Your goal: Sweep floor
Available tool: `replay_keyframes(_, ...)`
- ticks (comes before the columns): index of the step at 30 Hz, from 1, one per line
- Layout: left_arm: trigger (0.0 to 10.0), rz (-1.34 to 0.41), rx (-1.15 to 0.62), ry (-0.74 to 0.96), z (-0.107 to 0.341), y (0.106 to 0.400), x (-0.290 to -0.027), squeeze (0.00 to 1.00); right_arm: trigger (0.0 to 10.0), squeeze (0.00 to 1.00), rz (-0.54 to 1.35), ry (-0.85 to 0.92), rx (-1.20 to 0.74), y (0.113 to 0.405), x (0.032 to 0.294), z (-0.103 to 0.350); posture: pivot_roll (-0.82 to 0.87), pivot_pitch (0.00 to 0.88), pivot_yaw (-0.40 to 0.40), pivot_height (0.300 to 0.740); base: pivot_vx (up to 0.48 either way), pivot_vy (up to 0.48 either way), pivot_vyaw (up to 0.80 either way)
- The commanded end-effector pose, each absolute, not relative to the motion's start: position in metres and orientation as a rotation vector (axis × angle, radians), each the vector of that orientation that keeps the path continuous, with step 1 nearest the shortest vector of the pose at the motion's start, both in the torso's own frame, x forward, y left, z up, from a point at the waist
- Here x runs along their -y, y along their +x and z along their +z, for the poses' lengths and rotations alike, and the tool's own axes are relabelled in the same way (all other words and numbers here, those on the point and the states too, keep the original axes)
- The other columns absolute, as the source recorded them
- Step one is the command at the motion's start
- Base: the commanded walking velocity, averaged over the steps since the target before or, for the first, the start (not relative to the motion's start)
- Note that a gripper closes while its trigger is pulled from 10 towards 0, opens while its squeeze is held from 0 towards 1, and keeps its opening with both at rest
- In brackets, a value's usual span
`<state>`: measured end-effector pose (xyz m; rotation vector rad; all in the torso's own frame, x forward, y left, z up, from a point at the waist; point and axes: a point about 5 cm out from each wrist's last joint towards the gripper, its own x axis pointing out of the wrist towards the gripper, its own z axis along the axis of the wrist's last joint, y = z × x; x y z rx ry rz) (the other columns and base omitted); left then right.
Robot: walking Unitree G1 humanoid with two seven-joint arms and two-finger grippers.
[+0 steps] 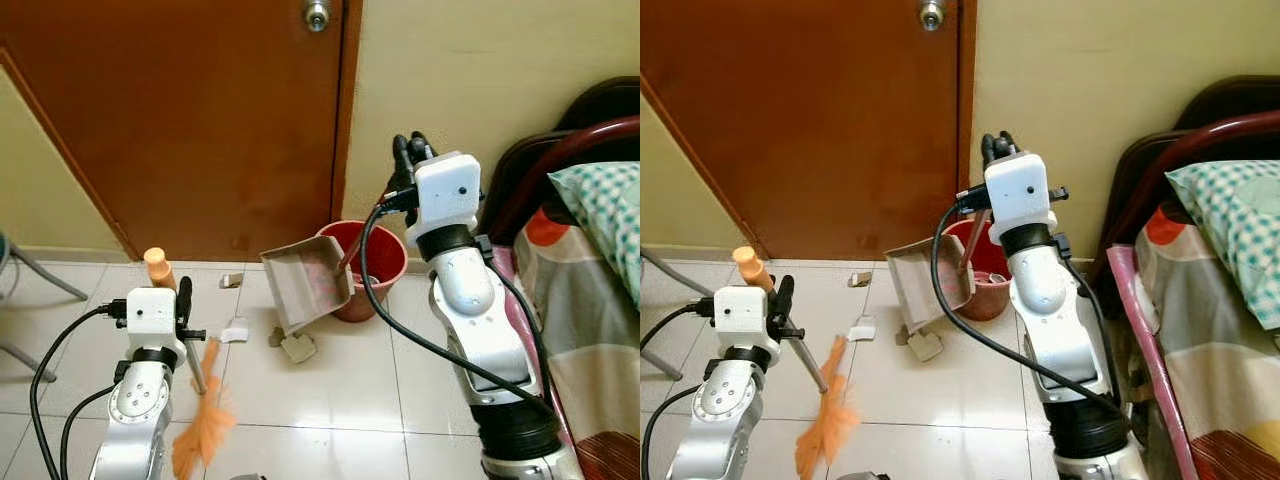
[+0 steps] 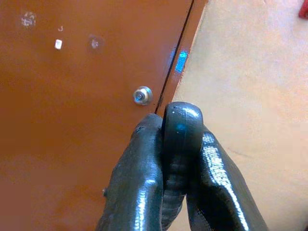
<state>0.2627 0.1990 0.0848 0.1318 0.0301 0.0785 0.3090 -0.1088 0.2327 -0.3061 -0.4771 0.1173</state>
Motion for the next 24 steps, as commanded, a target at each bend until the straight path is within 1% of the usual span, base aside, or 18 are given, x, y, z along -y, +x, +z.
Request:
replay_keyframes(1, 10.0, 0.074, -0.050, 0.139, 0.082, 0.262, -0.200, 0.00, 10.0, 0.00, -0.015, -0.469, 0.270, 0.319, 0.141, 0.197, 0.05, 0.137, 0.022, 0.740, 0.000, 0.000, 0.00)
replay_keyframes(5, 10.0, 0.071, -0.050, 0.134, 0.082, 0.262, -0.200, 0.00, 10.0, 0.00, -0.047, -0.486, 0.260, 0.317, 0.152, 0.194, 0.05, 0.137, 0.022, 0.740, 0.000, 0.000, 0.00)
replay_keyframes(7, 10.0, 0.070, -0.051, 0.132, 0.082, 0.262, -0.199, 0.00, 10.0, 0.00, -0.040, -0.415, 0.293, 0.316, 0.152, 0.198, 0.05, 0.137, 0.022, 0.740, 0.000, 0.000, 0.00)
replay_keyframes(9, 10.0, 0.067, -0.050, 0.129, 0.082, 0.261, -0.199, 0.00, 10.0, 0.00, 0.018, -0.275, 0.361, 0.313, 0.143, 0.209, 0.05, 0.137, 0.024, 0.740, 0.000, 0.000, 0.00)
replay_keyframes(10, 10.0, 0.060, -0.048, 0.125, 0.082, 0.262, -0.198, 0.00, 10.0, 0.00, 0.094, -0.120, 0.426, 0.309, 0.132, 0.222, 0.04, 0.136, 0.025, 0.740, 0.000, 0.000, 0.00)
replay_keyframes(11, 10.0, 0.060, -0.048, 0.125, 0.082, 0.262, -0.198, 0.00, 10.0, 0.00, 0.094, -0.120, 0.426, 0.309, 0.132, 0.222, 0.04, 0.136, 0.025, 0.740, 0.000, 0.000, 0.00)
replay_keyframes(13, 10.0, 0.053, -0.045, 0.122, 0.083, 0.263, -0.196, 0.00, 10.0, 0.00, 0.173, -0.004, 0.467, 0.305, 0.122, 0.233, 0.04, 0.134, 0.026, 0.740, 0.000, 0.000, 0.00)
replay_keyframes(14, 10.0, 0.052, -0.043, 0.121, 0.083, 0.264, -0.196, 0.00, 10.0, 0.00, 0.213, 0.020, 0.499, 0.302, 0.116, 0.239, 0.05, 0.133, 0.027, 0.740, 0.000, 0.000, 0.00)
replay_keyframes(17, 10.0, 0.051, -0.040, 0.121, 0.084, 0.264, -0.196, 0.00, 10.0, 0.00, 0.242, 0.040, 0.528, 0.300, 0.110, 0.247, 0.05, 0.131, 0.027, 0.740, 0.000, 0.000, 0.00)
replay_keyframes(20, 10.0, 0.053, -0.037, 0.120, 0.085, 0.265, -0.197, 0.00, 10.0, 0.00, 0.306, 0.117, 0.564, 0.297, 0.102, 0.260, 0.05, 0.127, 0.027, 0.740, 0.000, 0.000, 0.00)
replay_keyframes(24, 10.0, 0.053, -0.036, 0.119, 0.085, 0.265, -0.197, 0.00, 10.0, 0.00, 0.335, 0.142, 0.563, 0.297, 0.099, 0.260, 0.05, 0.126, 0.027, 0.740, 0.000, 0.000, 0.00)
